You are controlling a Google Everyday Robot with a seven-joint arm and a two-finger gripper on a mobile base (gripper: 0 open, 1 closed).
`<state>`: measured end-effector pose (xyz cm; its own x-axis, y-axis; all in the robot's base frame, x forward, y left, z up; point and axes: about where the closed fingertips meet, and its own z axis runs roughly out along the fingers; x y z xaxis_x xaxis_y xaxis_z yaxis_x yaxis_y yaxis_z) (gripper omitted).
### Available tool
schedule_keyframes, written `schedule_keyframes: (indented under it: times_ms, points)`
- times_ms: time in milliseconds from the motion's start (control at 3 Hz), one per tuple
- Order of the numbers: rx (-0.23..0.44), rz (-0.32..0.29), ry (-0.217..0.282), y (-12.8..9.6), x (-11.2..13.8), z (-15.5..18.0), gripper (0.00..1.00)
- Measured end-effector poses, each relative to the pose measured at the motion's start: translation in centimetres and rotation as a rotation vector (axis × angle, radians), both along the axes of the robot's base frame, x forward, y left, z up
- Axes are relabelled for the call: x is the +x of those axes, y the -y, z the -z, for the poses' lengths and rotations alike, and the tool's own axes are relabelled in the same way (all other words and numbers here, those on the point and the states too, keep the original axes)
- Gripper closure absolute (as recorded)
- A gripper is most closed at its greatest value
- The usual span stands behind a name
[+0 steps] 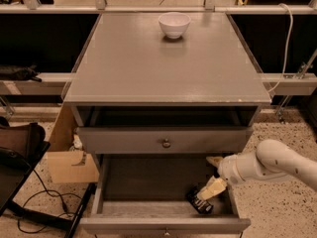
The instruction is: Place rxbar chocolate into middle drawer
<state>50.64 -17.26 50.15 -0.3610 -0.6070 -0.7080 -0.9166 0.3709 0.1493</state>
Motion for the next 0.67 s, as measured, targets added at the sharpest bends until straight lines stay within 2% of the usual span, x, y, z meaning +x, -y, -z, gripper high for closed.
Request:
schedule_keyframes:
  times_ms: [333,667]
  points:
    - [0.013,-0.053,0.011,-1.4,-0.1,0.0,0.0]
    - [-0.007,-0.14,0.071,-2.4,-1.8,-2.1,0.0]
